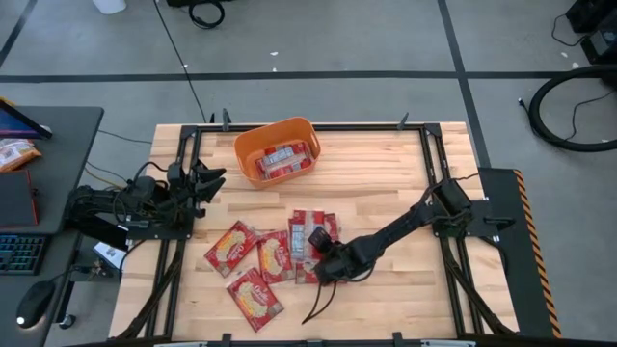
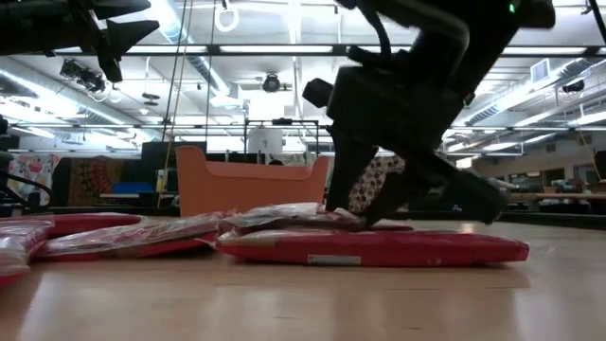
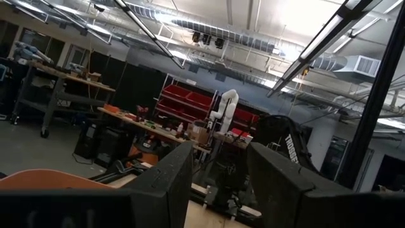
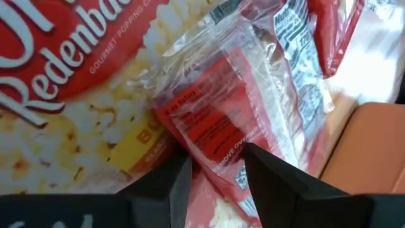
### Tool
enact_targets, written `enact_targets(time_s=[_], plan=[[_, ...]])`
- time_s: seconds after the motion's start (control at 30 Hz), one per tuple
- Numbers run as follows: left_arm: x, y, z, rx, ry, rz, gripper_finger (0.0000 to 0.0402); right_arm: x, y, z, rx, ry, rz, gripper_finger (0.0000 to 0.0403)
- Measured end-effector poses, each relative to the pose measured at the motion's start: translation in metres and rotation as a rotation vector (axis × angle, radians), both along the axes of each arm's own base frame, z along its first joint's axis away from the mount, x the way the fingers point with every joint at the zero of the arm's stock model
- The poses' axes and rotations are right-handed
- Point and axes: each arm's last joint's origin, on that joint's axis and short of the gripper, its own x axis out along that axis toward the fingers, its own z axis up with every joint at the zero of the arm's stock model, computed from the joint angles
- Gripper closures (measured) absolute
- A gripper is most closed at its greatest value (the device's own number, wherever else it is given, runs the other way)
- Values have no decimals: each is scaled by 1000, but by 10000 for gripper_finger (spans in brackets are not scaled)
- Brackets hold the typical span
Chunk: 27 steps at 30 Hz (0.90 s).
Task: Sort popcorn bags into baskets
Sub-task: Put the red popcorn bag into the orange bin
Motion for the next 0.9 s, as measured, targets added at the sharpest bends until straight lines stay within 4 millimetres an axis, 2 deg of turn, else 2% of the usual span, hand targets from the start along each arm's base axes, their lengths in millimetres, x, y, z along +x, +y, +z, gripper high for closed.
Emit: enact_targets(time_s=[0.2, 0.53, 0.67, 0.77, 0.9], plan=[[0, 0, 0, 0, 0, 0, 246, 0, -3, -8, -4, -66, -5, 266], [0, 0, 0, 1, 0, 0, 246, 0, -3, -8, -10, -80, -8, 364], [0, 0, 0, 0, 0, 0, 246, 0, -4, -8, -42, -94, -22, 386], [0, 0, 0, 0, 1, 0, 246, 0, -4, -1, -75, -101, -22, 389], [0, 0, 0, 0, 1, -1, 246, 2, -4, 27, -76, -167, -10, 388]])
